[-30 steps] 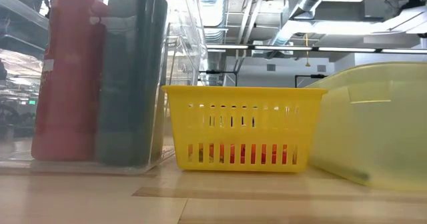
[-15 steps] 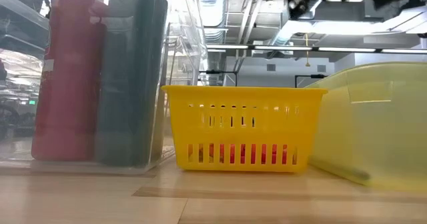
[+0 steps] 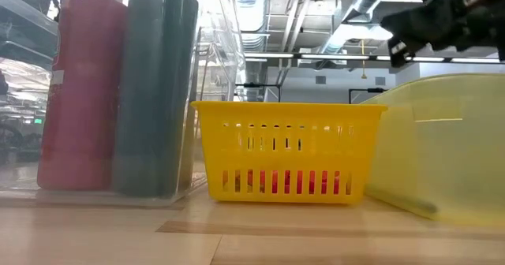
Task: Pick & Place Paint Supplies
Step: Return to Home Position
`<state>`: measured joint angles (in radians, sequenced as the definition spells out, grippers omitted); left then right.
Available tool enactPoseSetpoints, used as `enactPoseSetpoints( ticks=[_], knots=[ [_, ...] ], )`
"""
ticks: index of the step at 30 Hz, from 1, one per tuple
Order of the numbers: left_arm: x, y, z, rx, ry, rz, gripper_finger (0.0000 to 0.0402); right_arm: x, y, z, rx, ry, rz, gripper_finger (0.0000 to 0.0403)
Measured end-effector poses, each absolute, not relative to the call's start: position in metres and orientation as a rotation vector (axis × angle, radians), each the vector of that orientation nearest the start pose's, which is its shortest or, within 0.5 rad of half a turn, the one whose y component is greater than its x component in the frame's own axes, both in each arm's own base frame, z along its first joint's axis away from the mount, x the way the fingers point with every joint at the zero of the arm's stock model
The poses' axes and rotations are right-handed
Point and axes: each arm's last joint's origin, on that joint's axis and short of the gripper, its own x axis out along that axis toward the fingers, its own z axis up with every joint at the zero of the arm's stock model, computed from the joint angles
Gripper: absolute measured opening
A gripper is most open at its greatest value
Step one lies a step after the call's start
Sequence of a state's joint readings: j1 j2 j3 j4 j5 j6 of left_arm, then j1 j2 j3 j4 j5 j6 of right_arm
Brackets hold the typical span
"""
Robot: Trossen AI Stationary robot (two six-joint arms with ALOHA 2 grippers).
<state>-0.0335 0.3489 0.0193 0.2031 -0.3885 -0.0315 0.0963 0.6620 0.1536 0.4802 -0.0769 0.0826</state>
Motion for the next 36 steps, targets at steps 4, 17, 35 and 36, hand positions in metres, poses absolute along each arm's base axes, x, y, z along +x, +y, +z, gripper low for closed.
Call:
enactPoseSetpoints(
  ticks=[4,17,35,36],
  knots=[
    [0.117,0.007,0.159,-0.004,0.119,0.357,0.0000,0.139,0.015,0.179,0.083,0.020,0.171,0.0000],
    [0.117,0.007,0.159,-0.004,0.119,0.357,0.0000,0.118,0.012,0.161,0.022,0.080,0.112,0.0000],
    [0.117,0.007,0.160,-0.006,0.109,0.357,0.0000,0.097,0.002,0.167,0.061,-0.018,0.013,0.0000],
    [0.117,0.007,0.160,-0.008,0.104,0.356,0.0000,0.098,0.001,0.167,0.086,-0.016,0.006,0.0000]
  ],
)
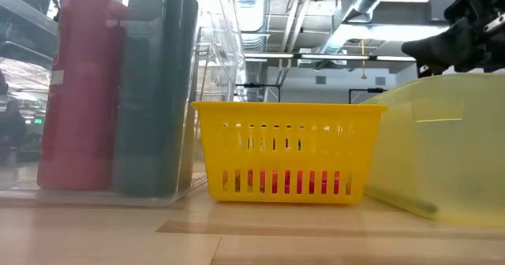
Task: Pick & Place Paint Supplies
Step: Return to Home Position
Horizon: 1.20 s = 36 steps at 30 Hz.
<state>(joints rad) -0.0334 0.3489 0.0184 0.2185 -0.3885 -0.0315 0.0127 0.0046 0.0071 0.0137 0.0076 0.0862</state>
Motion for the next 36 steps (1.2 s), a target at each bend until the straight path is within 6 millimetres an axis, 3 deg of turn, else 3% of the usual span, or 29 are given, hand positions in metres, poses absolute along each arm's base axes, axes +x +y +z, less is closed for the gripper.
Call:
enactPoseSetpoints(
  ticks=[33,36],
  knots=[
    [0.1167,0.0082,0.1617,-0.009,0.090,0.397,0.0000,0.0989,-0.0014,0.1648,0.027,0.008,-0.015,0.0000],
    [0.1164,0.0064,0.1634,-0.017,0.074,0.326,0.0000,0.0989,-0.0014,0.1648,0.026,0.008,-0.015,0.0000]
  ],
)
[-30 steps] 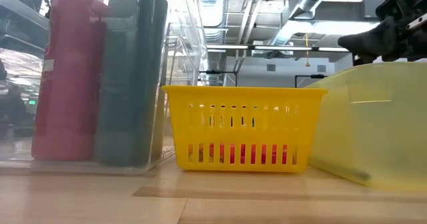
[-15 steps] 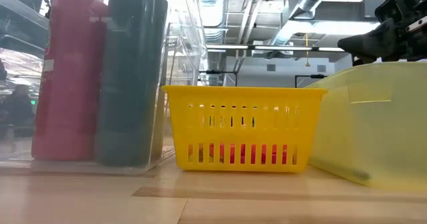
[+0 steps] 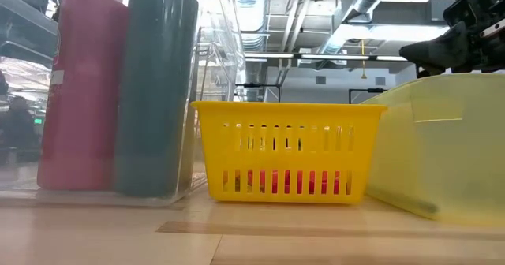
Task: Pick & Place Paint Supplies
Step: Return to Home Position
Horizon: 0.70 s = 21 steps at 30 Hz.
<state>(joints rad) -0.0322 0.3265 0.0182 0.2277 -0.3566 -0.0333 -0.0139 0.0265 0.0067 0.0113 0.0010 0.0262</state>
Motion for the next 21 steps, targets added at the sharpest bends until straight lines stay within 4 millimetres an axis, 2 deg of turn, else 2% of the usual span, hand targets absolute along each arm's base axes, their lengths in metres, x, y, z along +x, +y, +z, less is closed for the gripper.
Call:
enactPoseSetpoints(
  ticks=[7,12,21],
  knots=[
    [0.111,0.000,0.174,-0.023,-0.031,0.093,0.0000,0.099,-0.001,0.165,0.027,0.009,-0.015,0.0000],
    [0.106,0.000,0.179,-0.014,-0.091,0.087,0.0000,0.099,-0.001,0.165,0.027,0.009,-0.015,0.0000],
    [0.106,0.000,0.179,-0.013,-0.094,0.086,0.0000,0.099,-0.001,0.165,0.027,0.009,-0.015,0.0000]
  ],
)
